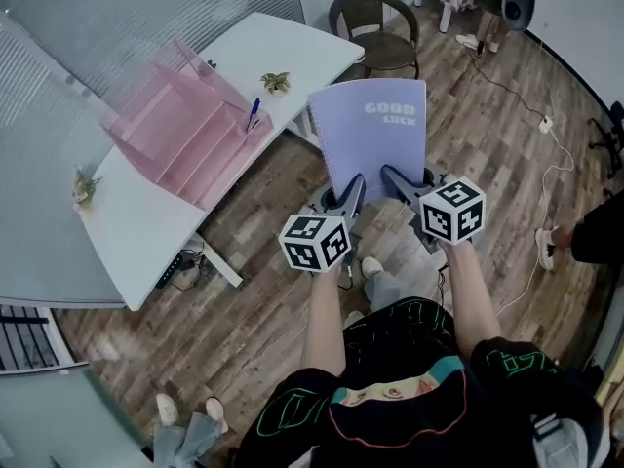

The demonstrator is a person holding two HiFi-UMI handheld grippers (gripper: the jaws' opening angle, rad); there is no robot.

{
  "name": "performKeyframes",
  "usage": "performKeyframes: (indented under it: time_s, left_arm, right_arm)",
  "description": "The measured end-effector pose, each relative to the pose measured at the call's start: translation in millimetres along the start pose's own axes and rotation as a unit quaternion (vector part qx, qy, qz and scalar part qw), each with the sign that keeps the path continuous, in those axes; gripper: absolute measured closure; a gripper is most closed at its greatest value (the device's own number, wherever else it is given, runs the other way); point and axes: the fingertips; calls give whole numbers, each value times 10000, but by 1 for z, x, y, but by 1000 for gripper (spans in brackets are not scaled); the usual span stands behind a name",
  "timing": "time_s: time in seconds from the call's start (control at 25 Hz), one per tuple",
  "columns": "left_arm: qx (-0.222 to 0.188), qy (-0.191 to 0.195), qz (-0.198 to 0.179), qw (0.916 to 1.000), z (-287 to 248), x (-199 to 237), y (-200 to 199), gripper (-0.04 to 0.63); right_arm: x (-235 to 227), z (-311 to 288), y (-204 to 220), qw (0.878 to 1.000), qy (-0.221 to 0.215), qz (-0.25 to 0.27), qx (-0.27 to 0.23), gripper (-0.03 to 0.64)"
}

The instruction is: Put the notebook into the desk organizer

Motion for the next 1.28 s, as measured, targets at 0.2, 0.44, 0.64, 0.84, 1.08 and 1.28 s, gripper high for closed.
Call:
performKeyframes:
  time_s: [0.2, 0.44, 0.64, 0.84, 1.08, 1.28]
  left_arm:
    - [-149, -576, 279, 9978, 11, 52, -4, 549]
    - [-300, -1424, 686, 9870, 35, 103, 5, 549]
    - [-338, -2034, 1068, 9727, 54, 138, 25, 549]
    - [-366, -2586, 1507, 9535, 71, 162, 53, 549]
    - [-465, -3031, 1998, 9306, 90, 173, 87, 552]
    - [-531, -3332, 2326, 9122, 117, 177, 107, 552]
  right_arm:
    - [12, -56, 4, 9981, -525, 68, 320, 555]
    - [35, -113, 23, 9878, -1314, 123, 826, 555]
    - [52, -151, 50, 9741, -1863, 93, 1279, 555]
    - [66, -176, 84, 9561, -2336, 53, 1770, 555]
    - [80, -187, 124, 9329, -2808, 4, 2257, 552]
    - [105, -190, 147, 9138, -3157, 16, 2555, 551]
Point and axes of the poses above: the fingertips, and each gripper's own axes: z backward along the fingers, x to its left, y out of its underside, and after that the axes turned 3 degrees about -x, right-handed
